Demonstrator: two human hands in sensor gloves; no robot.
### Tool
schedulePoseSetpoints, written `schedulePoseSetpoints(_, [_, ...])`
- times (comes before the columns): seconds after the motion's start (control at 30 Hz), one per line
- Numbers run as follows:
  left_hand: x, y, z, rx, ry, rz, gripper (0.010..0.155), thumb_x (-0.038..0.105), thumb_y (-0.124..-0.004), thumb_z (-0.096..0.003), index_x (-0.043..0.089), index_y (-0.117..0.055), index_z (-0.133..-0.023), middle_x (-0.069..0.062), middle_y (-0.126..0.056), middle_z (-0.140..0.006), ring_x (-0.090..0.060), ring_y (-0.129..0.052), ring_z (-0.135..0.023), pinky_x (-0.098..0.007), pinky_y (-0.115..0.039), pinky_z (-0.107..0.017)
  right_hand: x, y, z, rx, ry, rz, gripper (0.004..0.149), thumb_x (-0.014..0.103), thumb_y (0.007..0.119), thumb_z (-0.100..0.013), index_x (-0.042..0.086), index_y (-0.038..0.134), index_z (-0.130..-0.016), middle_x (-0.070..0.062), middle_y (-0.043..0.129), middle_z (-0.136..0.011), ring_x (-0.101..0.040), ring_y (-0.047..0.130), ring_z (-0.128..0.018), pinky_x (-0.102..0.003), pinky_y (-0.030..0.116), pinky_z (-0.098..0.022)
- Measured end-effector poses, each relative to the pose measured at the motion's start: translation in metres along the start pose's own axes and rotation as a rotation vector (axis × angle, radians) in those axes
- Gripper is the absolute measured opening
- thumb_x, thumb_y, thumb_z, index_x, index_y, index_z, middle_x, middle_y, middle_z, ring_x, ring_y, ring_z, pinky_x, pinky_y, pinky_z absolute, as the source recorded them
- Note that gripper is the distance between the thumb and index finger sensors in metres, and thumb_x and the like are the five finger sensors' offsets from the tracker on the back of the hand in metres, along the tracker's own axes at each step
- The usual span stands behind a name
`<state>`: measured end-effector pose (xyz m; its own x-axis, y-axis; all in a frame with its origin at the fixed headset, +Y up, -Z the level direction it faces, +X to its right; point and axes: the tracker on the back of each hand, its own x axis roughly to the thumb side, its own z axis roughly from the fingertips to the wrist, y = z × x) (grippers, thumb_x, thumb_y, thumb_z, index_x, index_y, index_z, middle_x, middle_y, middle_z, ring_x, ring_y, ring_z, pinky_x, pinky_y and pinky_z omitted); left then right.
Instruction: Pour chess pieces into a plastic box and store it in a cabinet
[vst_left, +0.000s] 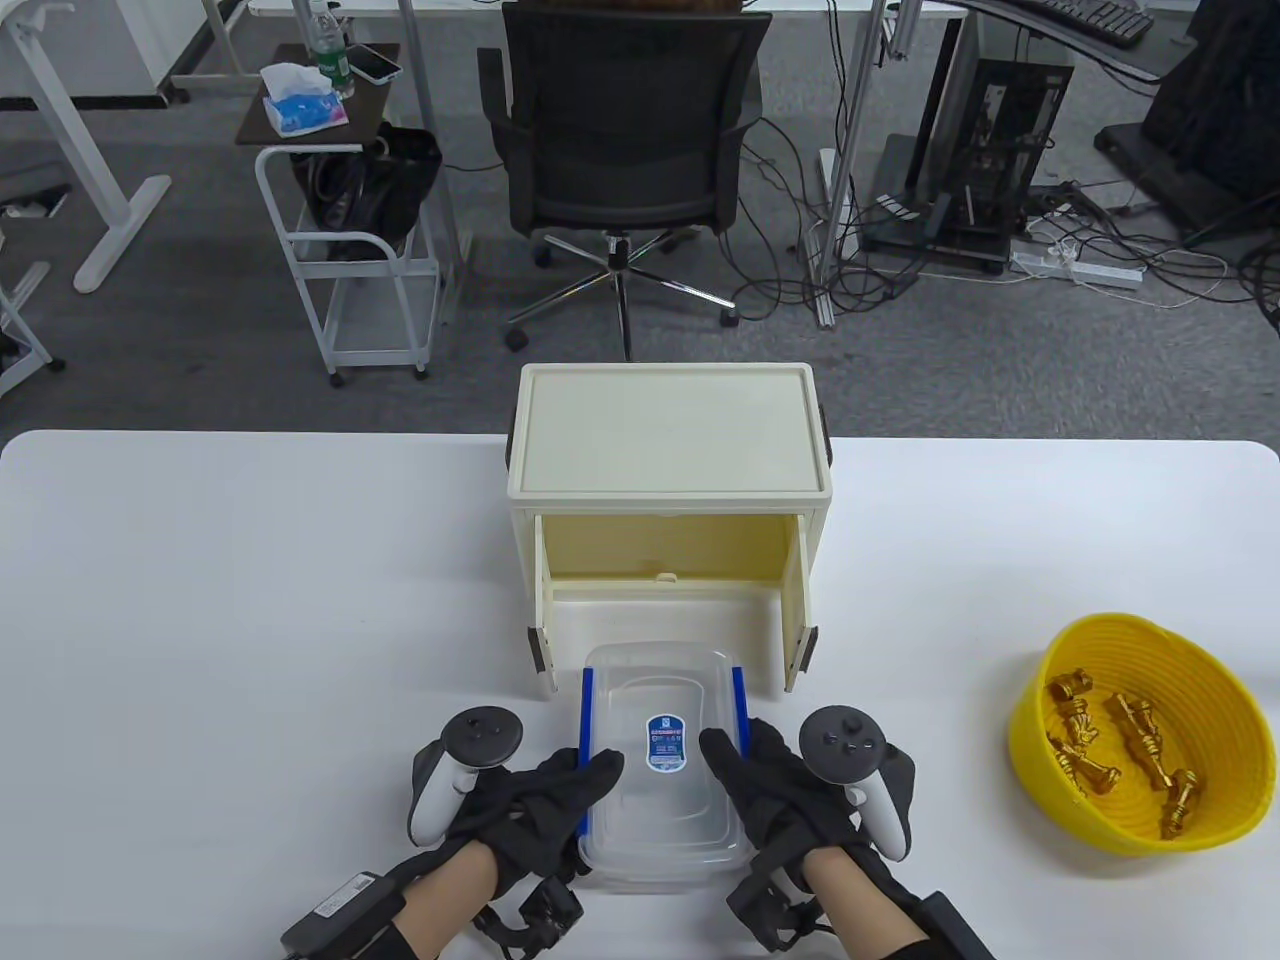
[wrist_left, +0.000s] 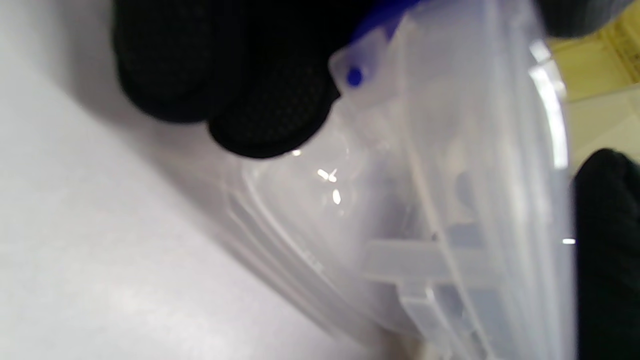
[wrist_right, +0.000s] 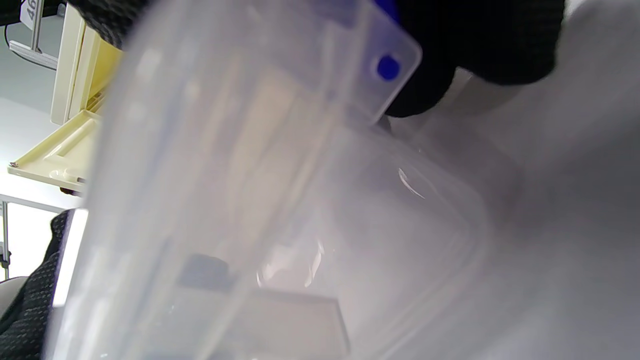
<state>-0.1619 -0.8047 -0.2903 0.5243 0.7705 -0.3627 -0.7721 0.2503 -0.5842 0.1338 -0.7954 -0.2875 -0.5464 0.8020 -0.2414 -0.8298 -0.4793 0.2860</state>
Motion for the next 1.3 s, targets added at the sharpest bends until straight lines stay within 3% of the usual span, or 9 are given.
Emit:
schedulePoseSetpoints(0.17, [-0.002,0.003,-0.001,-0.048,-0.006,0.058,0.074,0.066,-0.053,-0.0565,0.007,-0.048,-0.1,-0.012,-0.081,-0.075,-0.025,-0.095,-0.056,-0.039,-0.086,-0.041,-0.009,-0.003,-0.006,0.015,0.003,-0.008,0.087,0.06,0.06,-0.056,-0.011,0.043,-0.104,-0.025,0.08,-0.068,-0.027,0.091,-0.042,-0.037,0.084,-0.031])
schedulePoseSetpoints(0.3, [-0.003,0.003,-0.002,-0.061,-0.009,0.081,0.073,0.065,-0.054,-0.0566,0.007,-0.047,-0.101,-0.013,-0.081,-0.075,-0.026,-0.095,-0.057,-0.04,-0.086,-0.042,-0.022,-0.003,-0.007,0.085,0.038,-0.22,0.087,0.061,0.065,-0.054,-0.009,0.047,-0.103,-0.026,0.079,-0.067,-0.027,0.09,-0.041,-0.038,0.084,-0.03])
schedulePoseSetpoints(0.83, [-0.009,0.01,0.0,-0.101,0.019,0.145,0.067,0.06,-0.054,-0.0569,0.011,-0.052,-0.102,-0.01,-0.085,-0.08,-0.027,-0.095,-0.062,-0.043,-0.084,-0.048,-0.021,-0.005,-0.007,0.068,0.047,-0.163,0.088,0.062,0.064,-0.055,-0.009,0.047,-0.103,-0.024,0.081,-0.066,-0.026,0.091,-0.04,-0.038,0.085,-0.03])
schedulePoseSetpoints(1.07, [0.002,0.017,0.009,0.036,0.084,-0.061,0.076,0.067,-0.057,-0.0543,0.008,-0.056,-0.102,-0.011,-0.088,-0.08,-0.029,-0.096,-0.061,-0.044,-0.085,-0.047,-0.008,-0.008,-0.002,0.013,0.074,0.006,0.091,0.063,0.062,-0.056,-0.011,0.042,-0.106,-0.026,0.08,-0.071,-0.031,0.091,-0.046,-0.041,0.084,-0.034])
schedulePoseSetpoints(1.17, [0.004,0.02,0.013,0.082,0.118,-0.165,0.087,0.074,-0.056,-0.0517,0.006,-0.049,-0.106,-0.013,-0.085,-0.084,-0.028,-0.095,-0.062,-0.043,-0.085,-0.048,-0.003,-0.01,0.001,-0.017,0.082,0.084,0.093,0.063,0.061,-0.056,-0.012,0.04,-0.107,-0.029,0.077,-0.075,-0.035,0.089,-0.051,-0.044,0.083,-0.038])
schedulePoseSetpoints(1.3, [0.012,0.019,0.018,0.148,0.125,-0.223,0.09,0.073,-0.058,-0.052,0.005,-0.042,-0.11,-0.017,-0.082,-0.087,-0.031,-0.093,-0.065,-0.045,-0.083,-0.05,0.005,-0.012,0.005,-0.058,0.09,0.212,0.095,0.065,0.059,-0.056,-0.012,0.039,-0.107,-0.033,0.074,-0.082,-0.042,0.088,-0.059,-0.049,0.082,-0.044])
